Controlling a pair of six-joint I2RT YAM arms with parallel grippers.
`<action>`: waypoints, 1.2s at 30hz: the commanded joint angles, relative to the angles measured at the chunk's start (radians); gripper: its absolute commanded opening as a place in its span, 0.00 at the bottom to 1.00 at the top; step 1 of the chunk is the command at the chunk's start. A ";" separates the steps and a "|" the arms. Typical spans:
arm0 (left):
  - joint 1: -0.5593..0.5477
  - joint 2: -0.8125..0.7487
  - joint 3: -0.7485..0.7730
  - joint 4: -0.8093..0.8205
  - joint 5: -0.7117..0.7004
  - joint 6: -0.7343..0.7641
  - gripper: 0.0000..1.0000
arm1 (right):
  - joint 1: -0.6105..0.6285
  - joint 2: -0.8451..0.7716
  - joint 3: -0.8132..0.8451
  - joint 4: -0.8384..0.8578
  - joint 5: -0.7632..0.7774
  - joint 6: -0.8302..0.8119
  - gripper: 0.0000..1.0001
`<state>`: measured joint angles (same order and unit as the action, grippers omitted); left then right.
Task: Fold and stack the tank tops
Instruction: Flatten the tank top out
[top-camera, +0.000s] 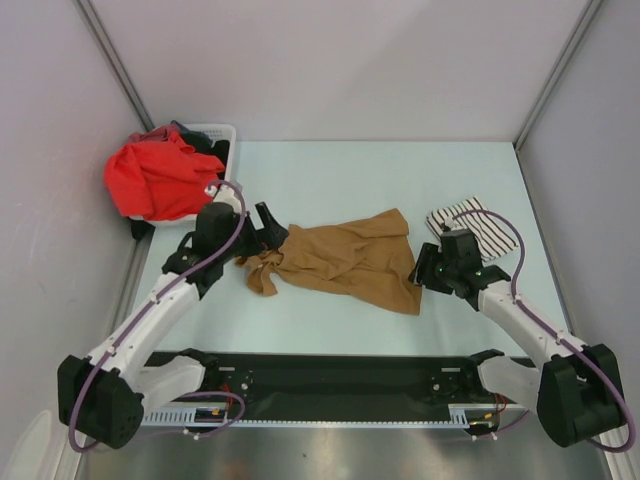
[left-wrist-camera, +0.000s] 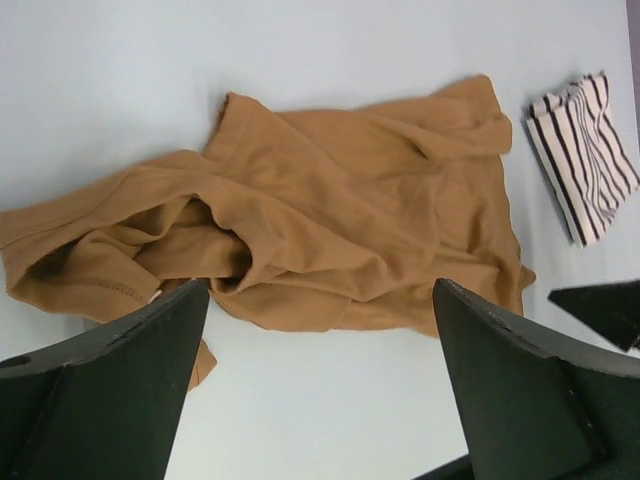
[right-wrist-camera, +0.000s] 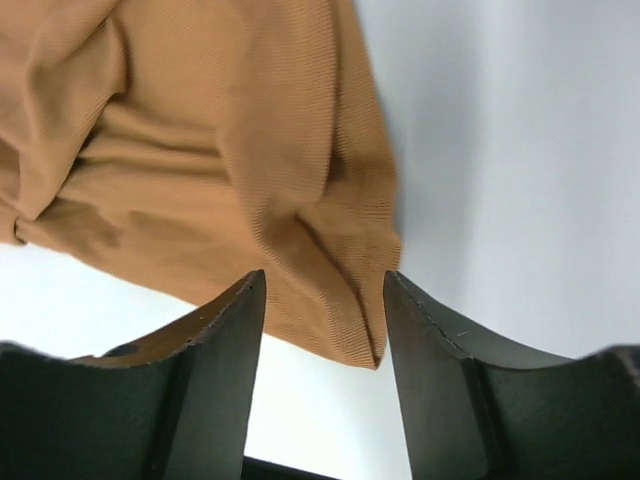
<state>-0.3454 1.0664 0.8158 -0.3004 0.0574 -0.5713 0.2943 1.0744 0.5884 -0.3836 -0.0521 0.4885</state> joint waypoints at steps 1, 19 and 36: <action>-0.027 -0.020 -0.041 0.035 -0.005 0.060 1.00 | 0.017 0.027 0.060 0.028 0.000 -0.025 0.59; -0.026 0.551 0.302 0.032 0.016 0.119 0.85 | -0.090 0.663 0.663 -0.015 0.026 -0.080 0.54; -0.026 0.849 0.559 -0.020 0.035 0.136 0.67 | -0.103 0.992 0.903 -0.032 -0.095 -0.093 0.07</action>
<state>-0.3729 1.8996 1.3224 -0.3183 0.0639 -0.4606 0.1947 2.0857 1.4937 -0.4187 -0.1150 0.4046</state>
